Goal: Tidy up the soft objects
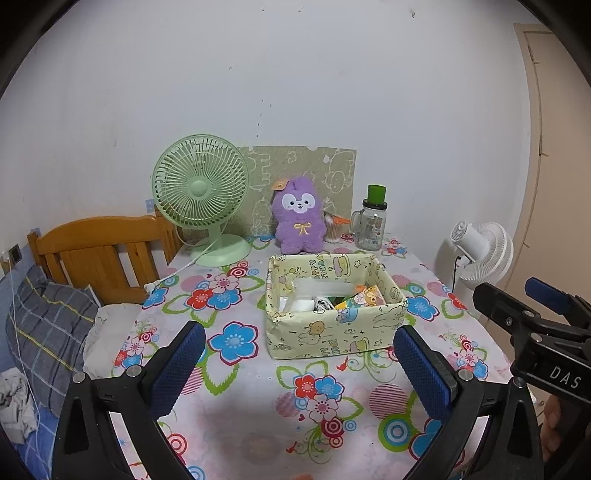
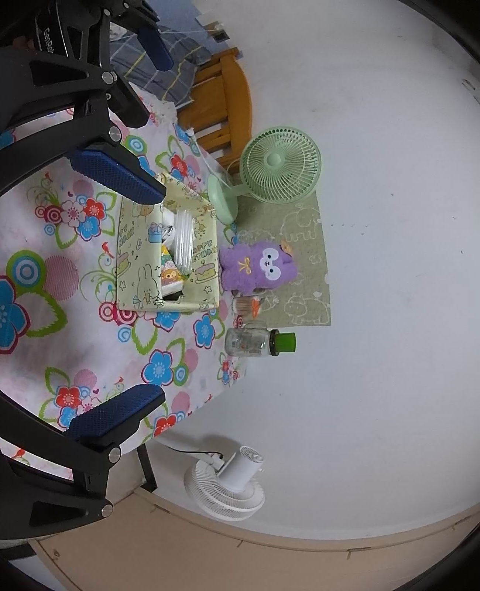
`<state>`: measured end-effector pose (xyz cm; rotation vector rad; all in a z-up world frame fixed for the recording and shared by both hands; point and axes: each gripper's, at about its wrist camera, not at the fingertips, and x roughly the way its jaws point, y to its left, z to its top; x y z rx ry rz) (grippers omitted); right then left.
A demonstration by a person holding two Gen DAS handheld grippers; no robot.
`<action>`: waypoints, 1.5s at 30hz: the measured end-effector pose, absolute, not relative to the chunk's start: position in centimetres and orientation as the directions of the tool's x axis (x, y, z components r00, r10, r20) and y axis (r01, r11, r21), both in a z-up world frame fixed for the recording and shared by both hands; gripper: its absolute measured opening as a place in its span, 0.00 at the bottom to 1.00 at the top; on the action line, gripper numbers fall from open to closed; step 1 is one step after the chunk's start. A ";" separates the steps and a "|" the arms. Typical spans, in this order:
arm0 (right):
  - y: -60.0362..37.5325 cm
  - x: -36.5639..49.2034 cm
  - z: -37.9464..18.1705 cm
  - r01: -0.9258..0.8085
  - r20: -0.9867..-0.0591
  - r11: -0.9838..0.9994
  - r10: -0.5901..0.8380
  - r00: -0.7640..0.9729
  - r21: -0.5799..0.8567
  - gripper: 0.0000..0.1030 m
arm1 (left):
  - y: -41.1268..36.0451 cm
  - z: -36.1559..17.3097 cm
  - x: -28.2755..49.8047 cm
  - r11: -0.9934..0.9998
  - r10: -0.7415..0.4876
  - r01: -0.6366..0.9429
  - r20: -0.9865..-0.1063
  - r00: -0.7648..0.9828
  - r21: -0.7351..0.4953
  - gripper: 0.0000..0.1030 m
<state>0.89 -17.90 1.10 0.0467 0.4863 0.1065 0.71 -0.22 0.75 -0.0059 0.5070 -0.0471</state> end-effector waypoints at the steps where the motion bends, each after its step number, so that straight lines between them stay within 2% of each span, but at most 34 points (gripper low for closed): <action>1: -17.9 0.8 1.2 -0.092 -0.461 0.993 0.114 0.880 0.070 0.96 | -0.2 0.7 0.7 0.999 -0.045 0.042 -0.487 0.872 -0.017 1.00; 45: -17.5 0.5 1.5 -0.116 -0.448 0.990 0.141 0.883 0.084 0.97 | -0.3 1.0 0.5 0.999 -0.046 0.050 -0.481 0.876 -0.005 1.00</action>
